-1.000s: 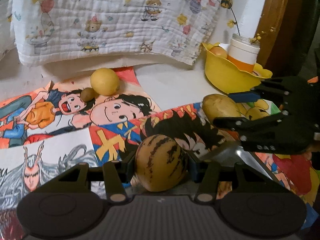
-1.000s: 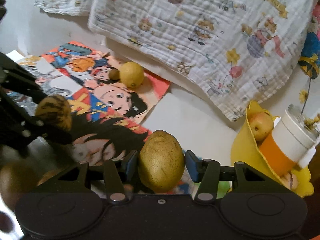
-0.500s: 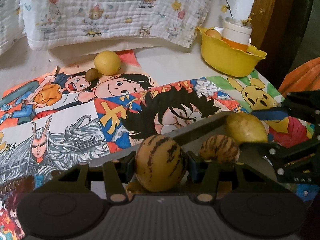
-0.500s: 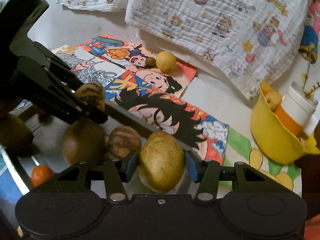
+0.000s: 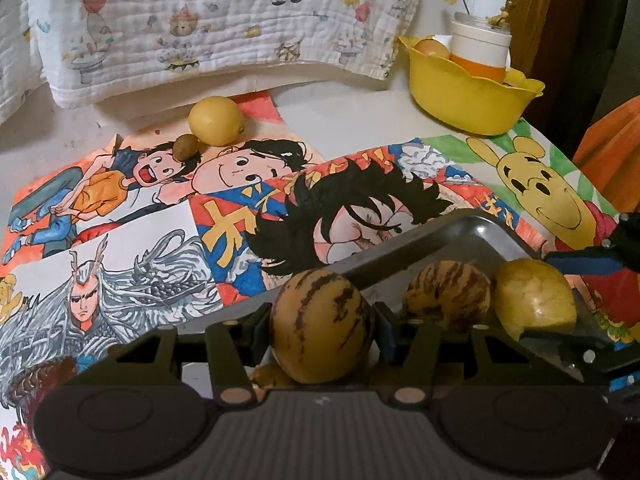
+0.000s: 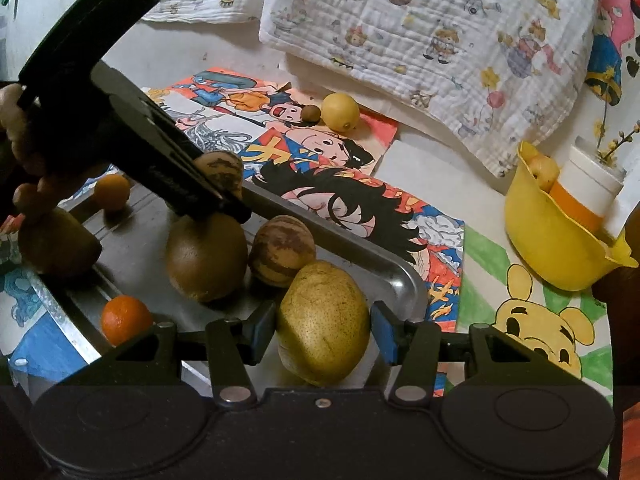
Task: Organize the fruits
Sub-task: 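Lower both fruits onto the tray and open both tools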
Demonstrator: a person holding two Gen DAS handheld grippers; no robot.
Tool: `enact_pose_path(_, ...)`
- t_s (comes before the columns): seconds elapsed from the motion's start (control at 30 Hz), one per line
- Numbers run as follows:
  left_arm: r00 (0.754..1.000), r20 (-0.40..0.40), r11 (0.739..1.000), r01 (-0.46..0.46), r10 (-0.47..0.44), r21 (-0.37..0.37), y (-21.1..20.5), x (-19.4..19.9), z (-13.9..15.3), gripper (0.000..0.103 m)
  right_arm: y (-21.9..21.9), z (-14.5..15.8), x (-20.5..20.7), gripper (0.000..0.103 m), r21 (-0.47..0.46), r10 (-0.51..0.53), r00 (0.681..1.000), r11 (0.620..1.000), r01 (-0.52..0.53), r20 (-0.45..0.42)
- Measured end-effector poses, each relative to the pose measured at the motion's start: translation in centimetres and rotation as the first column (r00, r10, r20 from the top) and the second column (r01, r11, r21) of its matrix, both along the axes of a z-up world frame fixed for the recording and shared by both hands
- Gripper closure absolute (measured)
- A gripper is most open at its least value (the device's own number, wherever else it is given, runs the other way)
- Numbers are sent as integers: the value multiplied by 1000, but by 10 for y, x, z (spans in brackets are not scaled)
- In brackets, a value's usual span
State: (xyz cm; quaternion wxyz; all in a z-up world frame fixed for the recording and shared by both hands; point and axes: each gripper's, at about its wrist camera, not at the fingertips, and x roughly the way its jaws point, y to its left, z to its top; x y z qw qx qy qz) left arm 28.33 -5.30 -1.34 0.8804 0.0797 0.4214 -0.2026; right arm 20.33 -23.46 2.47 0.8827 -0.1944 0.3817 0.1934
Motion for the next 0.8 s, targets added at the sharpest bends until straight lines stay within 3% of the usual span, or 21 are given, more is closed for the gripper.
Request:
enact_pose_path(0.27, 1000, -1, 1000, -15, 15, 1, 0, 2, 1, 45, 6, -3, -6, 48, -30, 4, 999, 1000, -3, 48)
enact_pose_path(0.5, 999, 41, 1000, -18, 17, 21, -2, -10, 10, 31, 2, -3, -11, 47, 11, -17, 998, 1000, 16, 67)
enact_pose_path(0.57, 998, 59, 1000, -28, 27, 14, 1, -16, 15, 20, 1, -1, -15, 42, 35, -23, 997, 999, 21, 67)
enact_pose_path(0.8, 993, 105, 998, -45, 50, -54, 18, -48, 28, 6, 0, 4, -35, 22, 126, -47, 995, 991, 36, 87)
